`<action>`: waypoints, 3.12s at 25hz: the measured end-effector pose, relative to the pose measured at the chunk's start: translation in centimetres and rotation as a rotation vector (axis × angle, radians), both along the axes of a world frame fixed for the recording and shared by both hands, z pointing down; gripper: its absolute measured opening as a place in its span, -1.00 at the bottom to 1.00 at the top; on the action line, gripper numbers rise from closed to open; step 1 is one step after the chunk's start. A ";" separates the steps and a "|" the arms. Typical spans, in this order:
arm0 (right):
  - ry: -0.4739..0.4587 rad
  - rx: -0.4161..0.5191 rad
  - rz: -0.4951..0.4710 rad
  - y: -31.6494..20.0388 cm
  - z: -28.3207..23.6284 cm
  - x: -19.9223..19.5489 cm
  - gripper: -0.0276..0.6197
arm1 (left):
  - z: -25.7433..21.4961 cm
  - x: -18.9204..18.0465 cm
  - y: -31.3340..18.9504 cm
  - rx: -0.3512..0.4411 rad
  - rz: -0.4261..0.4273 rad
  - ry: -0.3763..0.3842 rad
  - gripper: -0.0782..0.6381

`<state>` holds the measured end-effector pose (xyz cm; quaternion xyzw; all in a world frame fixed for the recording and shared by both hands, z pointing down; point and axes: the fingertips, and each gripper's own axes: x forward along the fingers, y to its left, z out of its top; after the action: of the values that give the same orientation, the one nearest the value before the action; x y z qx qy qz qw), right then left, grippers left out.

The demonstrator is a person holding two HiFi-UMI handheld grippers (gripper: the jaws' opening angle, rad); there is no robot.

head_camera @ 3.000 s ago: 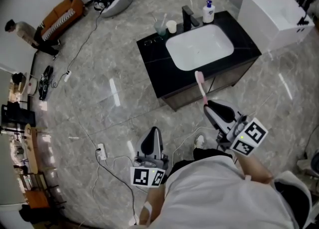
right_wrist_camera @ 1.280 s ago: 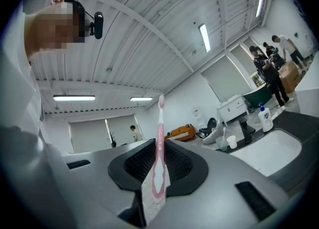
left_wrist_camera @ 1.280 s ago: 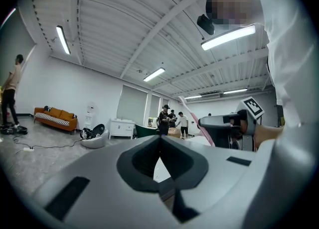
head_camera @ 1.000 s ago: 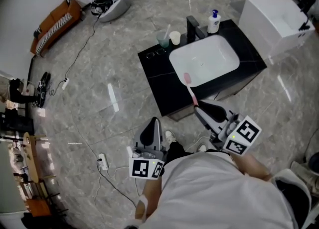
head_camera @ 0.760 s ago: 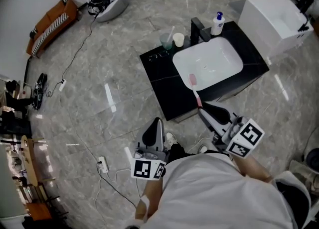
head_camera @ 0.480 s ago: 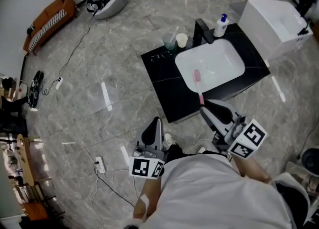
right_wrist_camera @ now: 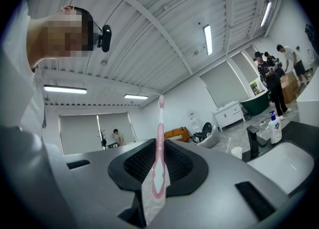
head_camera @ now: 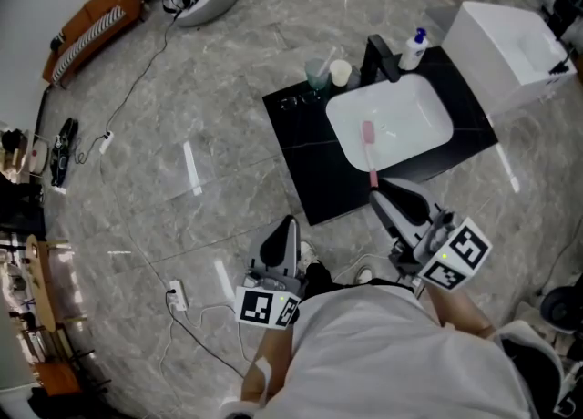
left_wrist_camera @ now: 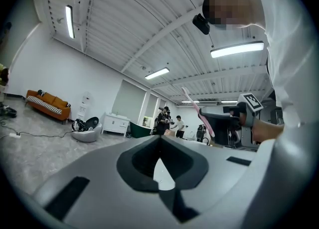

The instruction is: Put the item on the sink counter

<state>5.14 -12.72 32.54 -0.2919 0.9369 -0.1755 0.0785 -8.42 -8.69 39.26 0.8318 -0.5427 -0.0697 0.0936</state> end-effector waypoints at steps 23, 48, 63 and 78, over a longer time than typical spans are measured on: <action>0.022 0.013 -0.019 -2.1 -0.1 -1.4 -0.68 | 0.5 -1.1 -0.4 -0.010 -0.032 0.023 -0.77; 0.100 0.010 0.020 -6.2 2.2 -5.0 -0.68 | 1.2 -3.3 -2.2 -0.021 0.025 0.064 -0.77; 0.183 -0.065 0.050 -9.3 8.4 -6.1 -0.68 | 2.3 -4.5 -3.3 -0.045 0.031 0.061 -0.77; 0.241 -0.216 0.113 -13.1 16.3 -6.5 -0.68 | 3.1 -6.2 -4.1 -0.076 0.021 0.072 -0.77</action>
<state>-1.33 -25.82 48.87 -0.3698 0.8973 -0.2344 -0.0566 -14.65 -12.84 42.37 0.8302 -0.5325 -0.0780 0.1455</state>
